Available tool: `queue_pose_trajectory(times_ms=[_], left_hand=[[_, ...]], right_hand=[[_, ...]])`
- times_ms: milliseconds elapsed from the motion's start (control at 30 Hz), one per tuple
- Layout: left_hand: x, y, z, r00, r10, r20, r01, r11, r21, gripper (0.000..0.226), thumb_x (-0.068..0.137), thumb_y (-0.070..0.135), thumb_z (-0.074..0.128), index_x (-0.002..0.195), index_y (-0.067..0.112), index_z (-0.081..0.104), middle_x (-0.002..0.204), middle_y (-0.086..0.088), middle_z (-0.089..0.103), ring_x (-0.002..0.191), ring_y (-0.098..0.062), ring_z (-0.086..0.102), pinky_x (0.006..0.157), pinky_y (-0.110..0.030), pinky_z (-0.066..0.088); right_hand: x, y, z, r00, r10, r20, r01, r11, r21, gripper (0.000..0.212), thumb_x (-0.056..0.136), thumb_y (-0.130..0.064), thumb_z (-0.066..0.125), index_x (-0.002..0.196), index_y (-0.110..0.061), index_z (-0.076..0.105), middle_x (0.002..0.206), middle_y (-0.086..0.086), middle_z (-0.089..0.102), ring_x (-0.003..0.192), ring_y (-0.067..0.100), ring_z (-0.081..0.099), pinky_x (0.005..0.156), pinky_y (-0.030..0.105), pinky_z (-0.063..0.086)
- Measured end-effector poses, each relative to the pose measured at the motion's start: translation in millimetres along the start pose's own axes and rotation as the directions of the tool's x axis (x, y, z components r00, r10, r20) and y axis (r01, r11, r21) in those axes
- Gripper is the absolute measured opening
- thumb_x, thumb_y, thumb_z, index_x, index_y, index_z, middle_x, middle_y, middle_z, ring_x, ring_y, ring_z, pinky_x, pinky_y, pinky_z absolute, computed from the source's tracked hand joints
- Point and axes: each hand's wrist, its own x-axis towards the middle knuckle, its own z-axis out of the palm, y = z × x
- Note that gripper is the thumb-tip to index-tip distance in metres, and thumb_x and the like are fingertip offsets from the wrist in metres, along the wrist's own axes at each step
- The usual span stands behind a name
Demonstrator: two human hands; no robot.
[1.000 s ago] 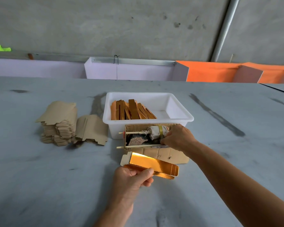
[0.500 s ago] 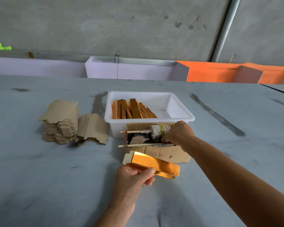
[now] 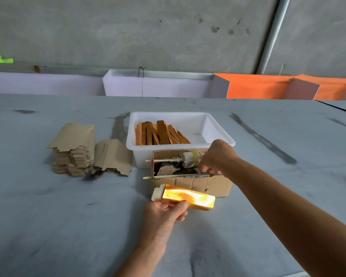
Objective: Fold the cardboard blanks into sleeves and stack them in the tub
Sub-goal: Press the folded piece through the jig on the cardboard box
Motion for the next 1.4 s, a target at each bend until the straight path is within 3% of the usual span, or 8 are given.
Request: queue_pose_trajectory(times_ms=[167, 333, 467, 633, 767, 967, 1300, 1400], left_hand=[[2, 1, -1, 1.000, 0.002, -0.012, -0.003, 0.997, -0.081, 0.012, 0.055, 0.013, 0.075, 0.066, 0.010, 0.071, 0.065, -0.006, 0.071, 0.061, -0.012, 0.067, 0.052, -0.023, 0.054], [1, 1, -1, 1.000, -0.018, 0.014, 0.019, 0.998, -0.053, 0.017, 0.052, 0.013, 0.087, 0.059, 0.012, 0.072, 0.062, -0.005, 0.069, 0.059, -0.012, 0.065, 0.057, -0.022, 0.054], [1, 1, 0, 1.000, -0.020, -0.014, 0.020, 1.000, -0.022, 0.009, 0.068, 0.005, 0.076, 0.063, 0.009, 0.069, 0.061, -0.008, 0.068, 0.059, -0.013, 0.064, 0.063, -0.026, 0.054], [-1, 2, 1, 0.999, -0.038, -0.031, 0.038, 0.999, -0.011, 0.011, 0.072, -0.002, 0.073, 0.068, 0.007, 0.069, 0.065, -0.009, 0.069, 0.061, -0.014, 0.064, 0.069, -0.029, 0.055], [-2, 5, 3, 0.998, -0.045, -0.035, 0.044, 0.999, -0.012, 0.015, 0.073, -0.003, 0.073, 0.062, 0.008, 0.071, 0.066, -0.009, 0.070, 0.062, -0.014, 0.065, 0.069, -0.028, 0.054], [-5, 6, 2, 0.995, -0.067, -0.067, 0.067, 0.998, -0.007, 0.022, 0.071, -0.003, 0.075, 0.055, 0.012, 0.072, 0.066, -0.011, 0.071, 0.061, -0.014, 0.066, 0.074, -0.035, 0.054], [-2, 5, -3, 0.991, -0.089, -0.098, 0.083, 0.995, -0.064, 0.021, 0.070, -0.003, 0.075, 0.061, 0.016, 0.076, 0.064, -0.009, 0.070, 0.059, -0.017, 0.067, 0.062, -0.030, 0.054], [-6, 5, -7, 0.983, -0.146, -0.109, 0.129, 0.981, -0.148, 0.018, 0.070, -0.010, 0.072, 0.059, 0.004, 0.073, 0.064, -0.016, 0.068, 0.054, -0.023, 0.065, 0.052, -0.029, 0.055]], right_hand=[[-6, -3, -5, 1.000, 0.011, 0.028, -0.014, 0.993, 0.117, 0.026, 0.068, 0.008, 0.072, 0.078, -0.007, 0.053, 0.075, 0.013, 0.060, 0.069, 0.022, 0.067, 0.065, 0.030, 0.058], [-20, 2, -11, 0.996, 0.070, 0.063, -0.086, 0.950, 0.301, 0.016, 0.076, 0.012, 0.063, 0.083, -0.001, 0.057, 0.077, 0.017, 0.060, 0.053, 0.019, 0.057, 0.031, 0.012, 0.033], [-29, 6, -10, 0.998, 0.045, 0.052, -0.061, 0.931, 0.359, 0.021, 0.074, 0.011, 0.064, 0.093, 0.002, 0.060, 0.085, 0.019, 0.059, 0.067, 0.023, 0.051, 0.037, 0.019, 0.030], [-47, 16, -12, 0.995, 0.045, 0.084, -0.080, 0.881, 0.467, 0.021, 0.077, 0.005, 0.069, 0.093, -0.005, 0.060, 0.072, 0.011, 0.057, 0.050, 0.013, 0.045, 0.033, 0.013, 0.031], [-62, 29, -11, 0.996, 0.045, 0.079, -0.080, 0.846, 0.527, 0.024, 0.076, 0.003, 0.072, 0.080, -0.012, 0.054, 0.070, 0.008, 0.057, 0.053, 0.013, 0.049, 0.039, 0.018, 0.034], [-72, 41, -5, 0.996, 0.043, 0.083, -0.082, 0.822, 0.563, 0.028, 0.075, -0.001, 0.074, 0.094, -0.011, 0.057, 0.073, 0.008, 0.060, 0.055, 0.011, 0.053, 0.042, 0.018, 0.037], [-69, 47, 4, 0.996, 0.033, 0.086, -0.076, 0.823, 0.563, 0.025, 0.075, 0.000, 0.074, 0.088, -0.012, 0.057, 0.066, 0.006, 0.058, 0.054, 0.012, 0.052, 0.043, 0.019, 0.037], [-67, 51, 10, 0.997, 0.023, 0.075, -0.062, 0.821, 0.568, 0.023, 0.075, 0.000, 0.073, 0.087, -0.010, 0.057, 0.067, 0.006, 0.059, 0.052, 0.011, 0.053, 0.040, 0.017, 0.037]])
